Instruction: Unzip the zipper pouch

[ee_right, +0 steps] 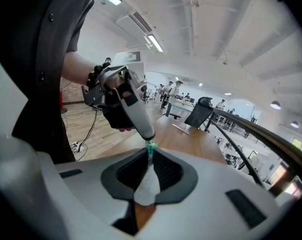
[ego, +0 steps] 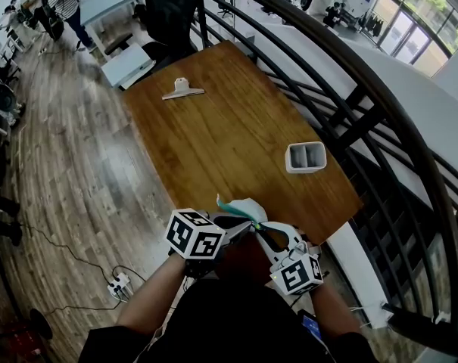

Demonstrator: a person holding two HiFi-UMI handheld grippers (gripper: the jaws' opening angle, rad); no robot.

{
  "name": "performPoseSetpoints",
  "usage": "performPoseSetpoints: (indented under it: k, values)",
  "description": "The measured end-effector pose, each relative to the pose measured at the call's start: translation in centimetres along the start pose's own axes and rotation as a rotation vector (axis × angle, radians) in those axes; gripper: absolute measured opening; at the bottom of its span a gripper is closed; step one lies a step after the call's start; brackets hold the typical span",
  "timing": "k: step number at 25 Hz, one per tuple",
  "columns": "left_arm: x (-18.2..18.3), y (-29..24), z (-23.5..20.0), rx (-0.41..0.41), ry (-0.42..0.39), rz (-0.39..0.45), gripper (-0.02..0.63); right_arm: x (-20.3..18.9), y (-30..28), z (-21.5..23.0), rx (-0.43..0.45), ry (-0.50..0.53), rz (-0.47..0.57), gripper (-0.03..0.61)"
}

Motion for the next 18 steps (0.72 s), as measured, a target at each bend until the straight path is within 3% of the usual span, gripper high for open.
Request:
performPoseSetpoints:
  k: [6,10,15,18]
  values:
    - [-0.07,-0.04,0.40,0.038,-0.029,-0.022,0.014,-0.20,0.06,-0.10,0.011,0.000,0.004,0.032]
    - [0.00,0.26,0.15,0.154,-0.138,-0.041,0.012,-0.47,0.31,0.03,0.005,-0.013,-0.002,0.029]
    - [0.22,0.56,-0.14,0.132,-0.117,-0.035,0.012,-0.31,0.32,0.16,0.005,-0.023,0.002,0.029]
    - [0.30,0.61,-0.38,0.178,-0.144,-0.030,0.012,-0.33,0.40,0.22,-0.001,-0.026,0.008,0.029]
Point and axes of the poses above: the fingertips, and each gripper's own axes: y backward along the fingers, z to its right, x out of its top, the point moved 7 cm from there along y, backward along the fingers, and after that the axes turned 3 degrees about -z, right-handed, at the moved point
